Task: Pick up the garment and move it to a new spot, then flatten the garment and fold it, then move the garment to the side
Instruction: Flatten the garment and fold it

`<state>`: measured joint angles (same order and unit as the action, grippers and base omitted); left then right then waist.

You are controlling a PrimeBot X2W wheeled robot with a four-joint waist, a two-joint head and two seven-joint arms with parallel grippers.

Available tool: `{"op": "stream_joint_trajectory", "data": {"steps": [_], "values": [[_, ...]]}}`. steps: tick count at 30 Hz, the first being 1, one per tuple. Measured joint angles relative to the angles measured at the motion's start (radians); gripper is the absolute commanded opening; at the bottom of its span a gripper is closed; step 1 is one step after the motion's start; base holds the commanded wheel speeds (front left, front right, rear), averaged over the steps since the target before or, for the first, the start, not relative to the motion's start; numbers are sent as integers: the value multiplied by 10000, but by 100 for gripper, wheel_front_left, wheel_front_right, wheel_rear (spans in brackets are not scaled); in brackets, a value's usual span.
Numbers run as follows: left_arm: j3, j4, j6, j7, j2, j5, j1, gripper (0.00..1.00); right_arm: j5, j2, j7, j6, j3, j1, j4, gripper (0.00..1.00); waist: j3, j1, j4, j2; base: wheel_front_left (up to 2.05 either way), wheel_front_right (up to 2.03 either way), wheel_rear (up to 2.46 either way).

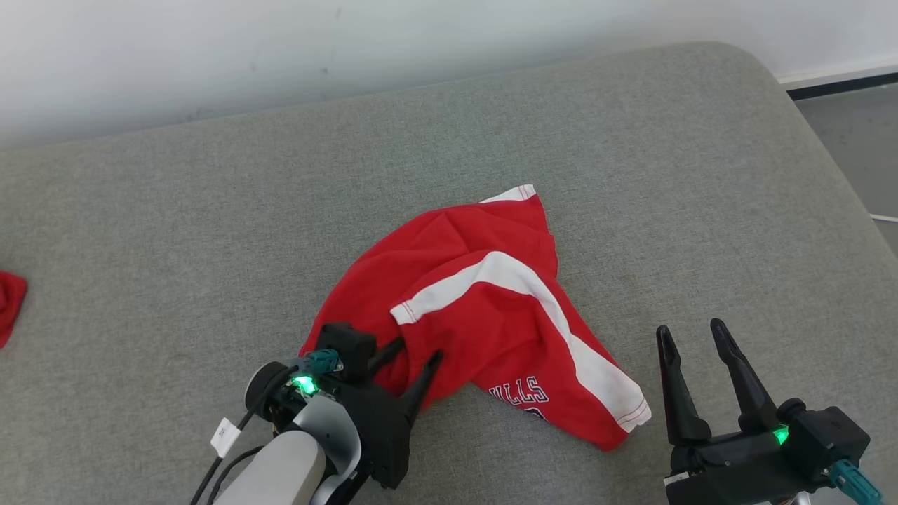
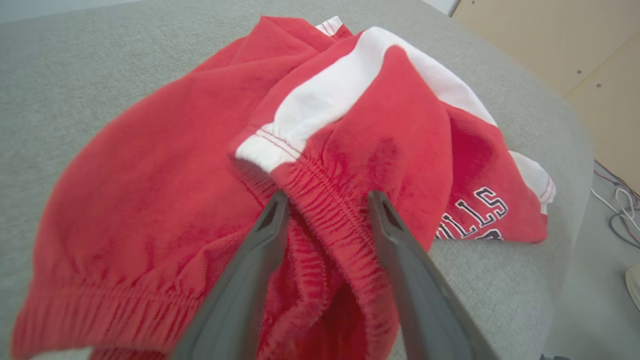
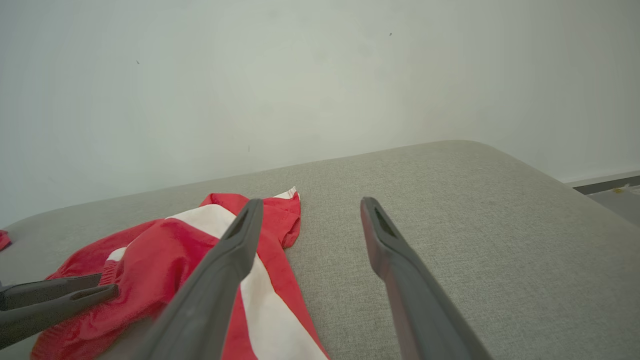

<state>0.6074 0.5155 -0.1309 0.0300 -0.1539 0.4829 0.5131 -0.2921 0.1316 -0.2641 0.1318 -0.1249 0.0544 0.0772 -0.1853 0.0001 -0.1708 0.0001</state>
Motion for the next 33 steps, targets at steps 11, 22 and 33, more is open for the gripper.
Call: {"op": "stream_joint_trajectory", "data": {"steps": [11, 22, 33], "values": [[81, 232, 65, -1317, -276, 121, 397, 0, -2, 0, 0, 0, 100, -76, -6, 100, 133, 0, 136, 0, 0, 0, 0], [-205, -1605, 512, -1971, -1204, -77, 86, 0, -2, 17, 0, 2, 201, -342, -10, 100, 478, -1, 1016, -1, 0, 0, 0], [12, -4040, 1578, -2115, -1632, 236, -3372, 0, 4, 50, 0, 0, 355, -544, -59, 100, 651, -1, 1950, 0, 0, 0, 0]]}}
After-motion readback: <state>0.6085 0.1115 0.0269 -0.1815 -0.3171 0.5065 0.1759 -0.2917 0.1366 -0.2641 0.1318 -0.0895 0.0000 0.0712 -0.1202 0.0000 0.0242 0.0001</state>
